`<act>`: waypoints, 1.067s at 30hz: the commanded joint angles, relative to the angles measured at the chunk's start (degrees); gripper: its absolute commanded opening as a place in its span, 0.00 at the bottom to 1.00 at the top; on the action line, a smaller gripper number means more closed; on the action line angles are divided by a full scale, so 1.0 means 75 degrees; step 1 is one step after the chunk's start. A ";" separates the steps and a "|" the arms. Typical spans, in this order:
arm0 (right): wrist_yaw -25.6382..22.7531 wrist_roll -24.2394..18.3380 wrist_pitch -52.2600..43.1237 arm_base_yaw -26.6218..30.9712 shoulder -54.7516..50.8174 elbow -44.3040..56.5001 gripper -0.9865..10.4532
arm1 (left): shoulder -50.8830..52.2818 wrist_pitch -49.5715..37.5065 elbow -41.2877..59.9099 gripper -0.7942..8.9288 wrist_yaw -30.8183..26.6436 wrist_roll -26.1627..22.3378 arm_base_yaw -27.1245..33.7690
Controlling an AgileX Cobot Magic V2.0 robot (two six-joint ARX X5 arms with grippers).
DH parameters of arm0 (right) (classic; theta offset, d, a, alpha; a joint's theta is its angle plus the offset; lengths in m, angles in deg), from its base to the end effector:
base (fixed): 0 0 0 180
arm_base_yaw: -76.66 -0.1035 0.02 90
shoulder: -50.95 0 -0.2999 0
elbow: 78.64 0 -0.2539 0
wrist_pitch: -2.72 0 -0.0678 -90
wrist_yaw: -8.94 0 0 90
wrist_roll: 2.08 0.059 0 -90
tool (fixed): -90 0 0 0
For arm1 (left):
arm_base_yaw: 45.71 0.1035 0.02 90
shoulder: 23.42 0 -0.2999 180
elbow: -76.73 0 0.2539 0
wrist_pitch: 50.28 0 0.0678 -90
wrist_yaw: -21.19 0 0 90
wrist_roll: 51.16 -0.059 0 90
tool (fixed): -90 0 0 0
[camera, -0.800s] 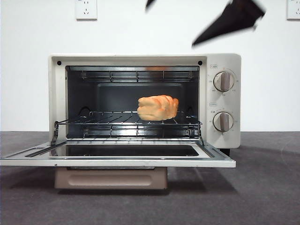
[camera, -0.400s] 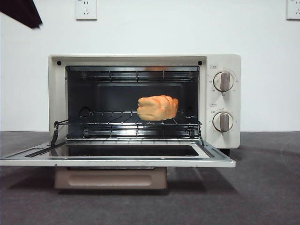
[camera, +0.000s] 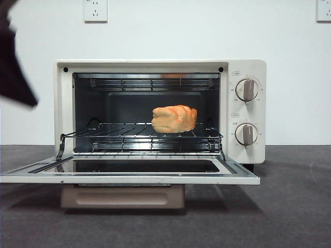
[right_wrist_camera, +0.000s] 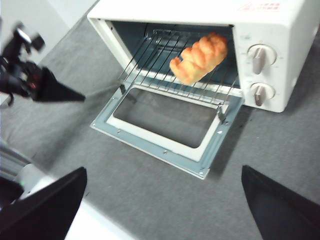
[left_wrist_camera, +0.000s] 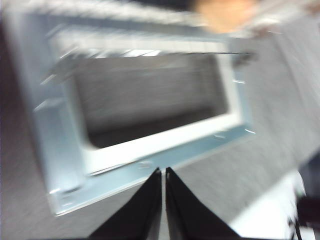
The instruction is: The left arm flap open the oven, the right arm pick bread and place it into oven, the left arm flap close the oven
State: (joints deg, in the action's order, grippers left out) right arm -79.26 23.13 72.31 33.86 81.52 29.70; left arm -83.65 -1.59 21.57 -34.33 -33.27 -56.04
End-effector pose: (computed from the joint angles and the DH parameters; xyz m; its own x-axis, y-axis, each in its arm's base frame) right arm 0.0461 0.0452 0.3624 0.6232 0.6199 -0.4769 -0.4836 0.7846 0.3879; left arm 0.1837 -0.0674 0.2475 0.3779 -0.6443 -0.6649 0.2102 0.7591 -0.6161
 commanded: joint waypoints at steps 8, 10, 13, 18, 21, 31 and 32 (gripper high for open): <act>-0.0117 -0.0117 -0.0058 -0.0067 -0.0044 -0.0125 0.52 | 0.0015 -0.1518 0.1399 0.10 0.0006 0.1352 0.0664; -0.0117 -0.0117 -0.0058 -0.0067 -0.0044 -0.0125 0.52 | 0.0012 -0.1731 0.1515 0.10 -0.0003 0.1378 0.0839; -0.0178 -0.0117 -0.0055 -0.0067 -0.0044 -0.0125 0.52 | 0.0009 -0.1941 0.1649 0.10 -0.0154 0.1454 0.1122; -0.0303 -0.0125 -0.0058 -0.0067 -0.0044 -0.0125 0.52 | -0.0172 -0.1833 0.1667 0.10 -0.0315 0.1303 0.1306; -0.0341 -0.0236 -0.0076 -0.0067 -0.0044 -0.0125 0.52 | -0.0446 -0.1766 0.1670 0.10 -0.0425 0.1160 0.1279; -0.0507 -0.0259 -0.0085 -0.0067 -0.0044 -0.0125 0.52 | -0.1530 -0.1737 0.1670 0.10 -0.0166 0.0784 0.1271; -0.0504 -0.0259 -0.0085 -0.0067 -0.0044 -0.0125 0.52 | -0.1614 -0.1731 0.1670 0.10 -0.0017 0.0726 0.1262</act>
State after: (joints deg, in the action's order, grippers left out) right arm -82.80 21.75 72.31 33.86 80.88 29.70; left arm -94.77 -14.16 34.09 -35.33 -26.25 -46.38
